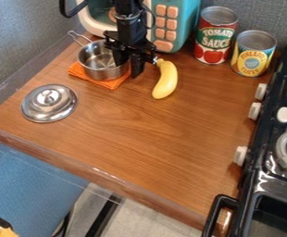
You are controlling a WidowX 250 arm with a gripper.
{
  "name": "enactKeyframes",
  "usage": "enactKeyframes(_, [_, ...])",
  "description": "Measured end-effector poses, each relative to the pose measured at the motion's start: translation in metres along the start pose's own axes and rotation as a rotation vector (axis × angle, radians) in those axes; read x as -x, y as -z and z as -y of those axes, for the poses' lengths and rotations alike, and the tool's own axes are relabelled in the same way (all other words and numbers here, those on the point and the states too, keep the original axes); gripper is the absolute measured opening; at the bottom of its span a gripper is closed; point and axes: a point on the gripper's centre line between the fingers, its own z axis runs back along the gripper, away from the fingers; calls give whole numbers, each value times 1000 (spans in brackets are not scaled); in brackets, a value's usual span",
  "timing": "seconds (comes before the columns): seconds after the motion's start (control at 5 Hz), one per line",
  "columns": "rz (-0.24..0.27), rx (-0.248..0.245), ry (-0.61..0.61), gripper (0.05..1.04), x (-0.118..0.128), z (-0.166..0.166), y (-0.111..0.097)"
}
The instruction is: Move the silver pot to the lower right of the table
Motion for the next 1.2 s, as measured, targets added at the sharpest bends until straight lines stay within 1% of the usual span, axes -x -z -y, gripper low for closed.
enactKeyframes(0.2, [-1, 2, 8, 169, 0, 0, 1])
enactKeyframes(0.4, [0, 19, 15, 91, 0, 3, -1])
enactKeyframes(0.6, [24, 32, 41, 87, 5, 10, -20])
enactKeyframes(0.8, [74, 19, 93, 83, 19, 38, -53])
enactKeyframes(1.0, [50, 8, 111, 83, 46, 81, -65])
enactKeyframes(1.2, [-6, -32, 118, 83, 81, 119, -52])
